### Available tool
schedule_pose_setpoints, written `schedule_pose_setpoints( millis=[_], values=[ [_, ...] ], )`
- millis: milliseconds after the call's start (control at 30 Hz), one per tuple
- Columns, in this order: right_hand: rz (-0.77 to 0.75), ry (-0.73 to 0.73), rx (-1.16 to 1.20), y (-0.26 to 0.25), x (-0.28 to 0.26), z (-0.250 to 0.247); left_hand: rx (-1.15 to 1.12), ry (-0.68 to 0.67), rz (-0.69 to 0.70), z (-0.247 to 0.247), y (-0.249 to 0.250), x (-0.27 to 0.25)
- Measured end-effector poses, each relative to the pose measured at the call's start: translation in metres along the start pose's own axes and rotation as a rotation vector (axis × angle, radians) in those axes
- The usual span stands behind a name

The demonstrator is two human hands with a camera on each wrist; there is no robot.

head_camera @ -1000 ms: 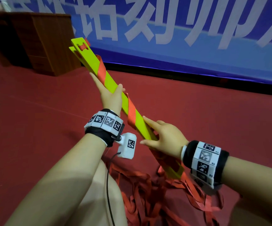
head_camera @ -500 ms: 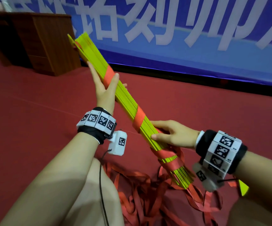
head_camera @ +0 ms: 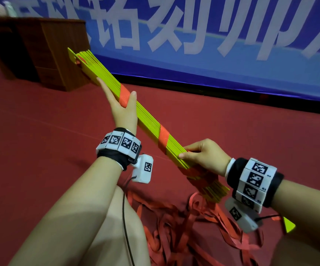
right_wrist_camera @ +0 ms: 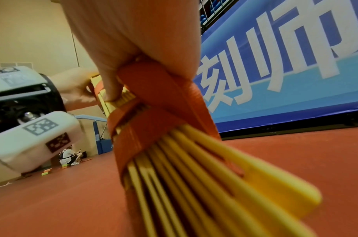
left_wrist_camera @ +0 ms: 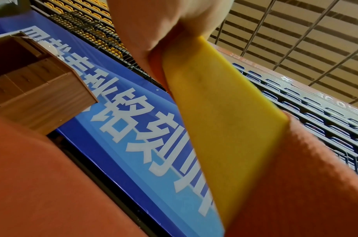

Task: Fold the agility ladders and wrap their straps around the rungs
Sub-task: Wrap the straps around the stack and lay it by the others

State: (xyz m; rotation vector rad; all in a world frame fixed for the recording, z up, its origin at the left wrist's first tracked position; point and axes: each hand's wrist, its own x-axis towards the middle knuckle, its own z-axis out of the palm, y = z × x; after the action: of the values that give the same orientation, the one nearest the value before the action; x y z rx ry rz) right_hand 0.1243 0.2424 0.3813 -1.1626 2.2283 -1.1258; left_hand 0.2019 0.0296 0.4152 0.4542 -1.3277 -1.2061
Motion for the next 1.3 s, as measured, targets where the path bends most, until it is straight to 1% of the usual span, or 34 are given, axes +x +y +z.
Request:
schedule_pose_setpoints(
  millis=[67, 200, 267, 433, 567, 633, 667, 733, 800, 833, 900, 967, 1033, 1100, 1233, 1300],
  values=[
    [-0.012, -0.012, -0.021, 0.001, 0.000, 0.001, 0.025, 0.000, -0.010, -0.001, 0.000, 0.000],
    [-0.011, -0.205, -0.115, 0.004, 0.001, 0.000, 0.078, -0.055, 0.017, -0.005, -0.002, -0.001],
    [0.020, -0.238, -0.148, 0.006, 0.000, 0.000, 0.102, -0.090, 0.021, -0.006, -0.005, 0.000],
    [0.110, -0.116, -0.258, 0.014, 0.004, 0.003, 0.150, -0.154, 0.031, -0.007, -0.006, -0.002],
    [0.129, -0.038, -0.279, 0.012, 0.006, 0.003, 0.174, -0.148, 0.037, -0.001, -0.005, -0.008],
    [0.088, -0.008, -0.285, 0.007, 0.003, 0.005, 0.184, -0.126, 0.020, 0.002, -0.005, -0.011],
    [0.045, 0.002, -0.325, 0.005, 0.000, 0.007, 0.185, -0.111, 0.007, 0.004, -0.006, -0.013],
    [-0.073, 0.023, -0.454, 0.001, -0.006, 0.013, 0.184, -0.085, -0.023, 0.007, -0.008, -0.015],
    [-0.177, 0.004, -0.587, -0.001, -0.011, 0.021, 0.187, -0.058, -0.052, 0.008, -0.009, -0.016],
    [-0.195, -0.027, -0.654, 0.000, -0.013, 0.026, 0.187, -0.047, -0.064, 0.009, -0.010, -0.016],
    [-0.151, -0.088, -0.748, 0.003, -0.014, 0.034, 0.181, -0.031, -0.088, 0.011, -0.011, -0.018],
    [-0.111, -0.078, -0.775, 0.006, -0.013, 0.038, 0.173, -0.016, -0.118, 0.013, -0.010, -0.020],
    [-0.150, -0.018, -0.731, 0.010, -0.008, 0.035, 0.159, -0.005, -0.135, 0.016, -0.009, -0.021],
    [-0.198, 0.006, -0.613, 0.010, -0.003, 0.026, 0.101, 0.000, -0.151, 0.016, -0.006, -0.020],
    [-0.222, -0.005, -0.353, 0.007, 0.000, 0.009, -0.150, -0.013, -0.271, 0.014, 0.000, -0.014],
    [-0.210, -0.024, -0.201, 0.004, 0.001, 0.002, -0.254, -0.020, -0.322, 0.012, 0.002, -0.008]
  ],
)
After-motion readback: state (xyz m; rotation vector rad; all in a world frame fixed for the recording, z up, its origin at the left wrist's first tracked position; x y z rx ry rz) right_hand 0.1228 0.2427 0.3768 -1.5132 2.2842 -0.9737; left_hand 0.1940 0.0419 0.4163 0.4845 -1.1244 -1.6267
